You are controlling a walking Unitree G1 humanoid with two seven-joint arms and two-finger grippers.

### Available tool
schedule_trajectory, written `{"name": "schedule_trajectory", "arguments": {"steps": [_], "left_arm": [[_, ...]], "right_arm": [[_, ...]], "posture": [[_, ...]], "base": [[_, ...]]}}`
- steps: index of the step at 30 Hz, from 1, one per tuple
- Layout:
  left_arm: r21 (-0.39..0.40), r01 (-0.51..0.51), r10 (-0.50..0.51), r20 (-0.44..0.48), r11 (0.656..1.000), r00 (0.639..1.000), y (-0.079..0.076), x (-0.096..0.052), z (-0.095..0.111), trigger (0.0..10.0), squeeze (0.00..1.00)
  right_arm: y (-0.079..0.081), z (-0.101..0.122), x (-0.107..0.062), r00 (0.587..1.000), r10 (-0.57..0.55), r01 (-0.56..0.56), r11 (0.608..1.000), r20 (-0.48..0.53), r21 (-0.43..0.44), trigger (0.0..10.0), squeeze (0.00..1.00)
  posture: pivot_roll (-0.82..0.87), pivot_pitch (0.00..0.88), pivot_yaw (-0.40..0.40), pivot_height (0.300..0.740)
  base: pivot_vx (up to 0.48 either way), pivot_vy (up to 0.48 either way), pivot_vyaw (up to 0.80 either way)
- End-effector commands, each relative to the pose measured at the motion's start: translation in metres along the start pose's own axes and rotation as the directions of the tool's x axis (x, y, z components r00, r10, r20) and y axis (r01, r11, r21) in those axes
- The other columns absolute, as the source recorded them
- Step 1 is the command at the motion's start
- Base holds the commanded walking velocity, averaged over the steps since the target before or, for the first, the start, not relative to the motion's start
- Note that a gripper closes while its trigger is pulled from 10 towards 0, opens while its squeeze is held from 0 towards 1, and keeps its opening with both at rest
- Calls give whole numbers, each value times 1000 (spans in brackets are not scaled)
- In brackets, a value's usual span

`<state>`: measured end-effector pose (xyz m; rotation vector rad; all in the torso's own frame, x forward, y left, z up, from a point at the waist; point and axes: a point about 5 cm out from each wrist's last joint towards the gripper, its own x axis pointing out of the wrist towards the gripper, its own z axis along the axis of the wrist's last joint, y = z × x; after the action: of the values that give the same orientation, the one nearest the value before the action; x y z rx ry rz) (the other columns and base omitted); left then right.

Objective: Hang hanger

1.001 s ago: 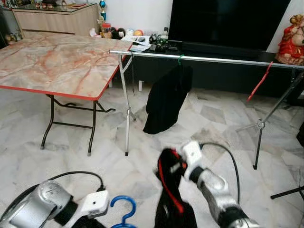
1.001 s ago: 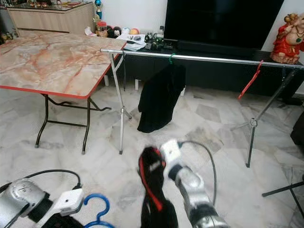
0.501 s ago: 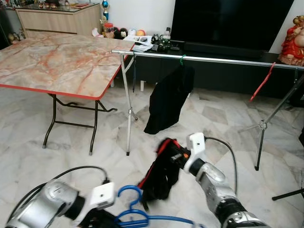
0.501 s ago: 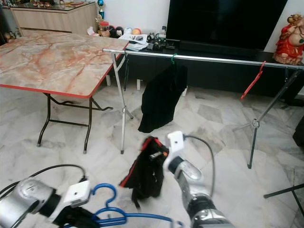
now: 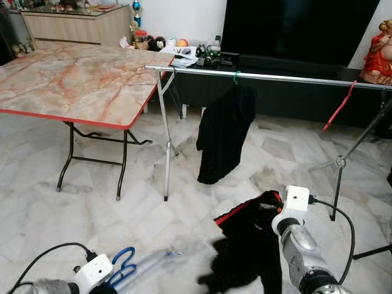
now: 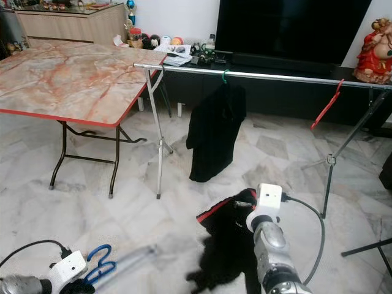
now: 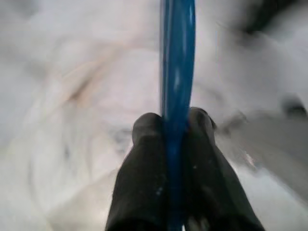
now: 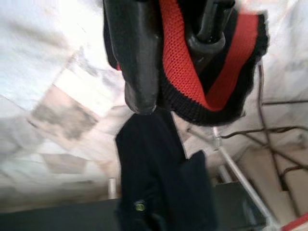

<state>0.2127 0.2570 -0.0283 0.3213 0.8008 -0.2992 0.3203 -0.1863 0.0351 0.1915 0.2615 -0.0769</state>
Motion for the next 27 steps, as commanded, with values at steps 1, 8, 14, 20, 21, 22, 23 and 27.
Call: {"name": "schedule_trajectory", "arguments": {"steps": [1,8,14,20,21,22,23,27], "left_arm": [[-144,-90,89,-12,986,996,-1,0,-13,10000,0],[-216,-164,156,-56,962,986,-17,3,-37,10000,0],[-314,-208,177,-122,926,977,-28,3,-54,10000,0],[-346,-211,160,-170,914,972,-44,1,-68,10000,0],[-356,-207,155,-171,911,973,-46,2,-69,10000,0],[-377,-204,148,-174,903,974,-48,2,-70,10000,0],[-388,-204,142,-182,899,973,-51,2,-72,10000,0],[-403,-187,122,-184,896,975,-57,3,-73,10000,0]], "right_arm": [[-4,6,-2,996,-57,55,998,62,39,0,0],[2,-8,-17,987,-111,101,991,113,91,3922,0],[-2,-19,-26,981,-174,162,978,85,130,10000,0],[-8,-14,-32,974,-189,175,978,122,115,10000,0],[-8,-13,-33,974,-188,174,978,125,112,10000,0],[-8,-14,-32,974,-191,177,977,118,118,10000,0],[-9,-14,-32,975,-192,178,977,114,119,10000,0],[-8,-12,-31,975,-188,175,978,116,110,10000,0]], "posture": [[188,0,-26,740],[164,0,-7,740],[162,0,-2,740],[164,0,-12,740],[164,0,-12,740],[166,0,-13,740],[167,0,-14,740],[168,0,-15,740]], "base": [[0,0,0],[0,0,0],[0,0,0],[0,0,0],[0,0,0],[0,0,0],[0,0,0],[0,300,0]]}}
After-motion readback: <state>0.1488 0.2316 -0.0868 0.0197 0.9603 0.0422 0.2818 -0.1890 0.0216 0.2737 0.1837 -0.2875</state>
